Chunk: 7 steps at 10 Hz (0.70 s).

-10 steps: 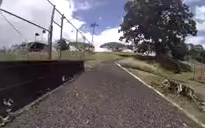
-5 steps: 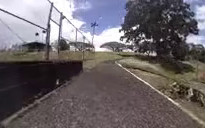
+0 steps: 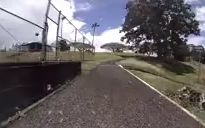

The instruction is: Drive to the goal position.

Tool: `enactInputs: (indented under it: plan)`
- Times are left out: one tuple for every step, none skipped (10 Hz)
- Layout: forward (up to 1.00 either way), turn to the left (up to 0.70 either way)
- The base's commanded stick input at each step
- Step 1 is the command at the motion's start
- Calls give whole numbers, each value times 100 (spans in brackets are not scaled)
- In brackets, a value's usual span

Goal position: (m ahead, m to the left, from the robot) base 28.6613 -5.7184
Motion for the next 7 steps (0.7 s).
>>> enactInputs:
  plan:
    - [70, 0]
    - [70, 0]
    - [70, 0]
    - [70, 0]
    - [70, 0]
    - [70, 0]
    - [70, 0]
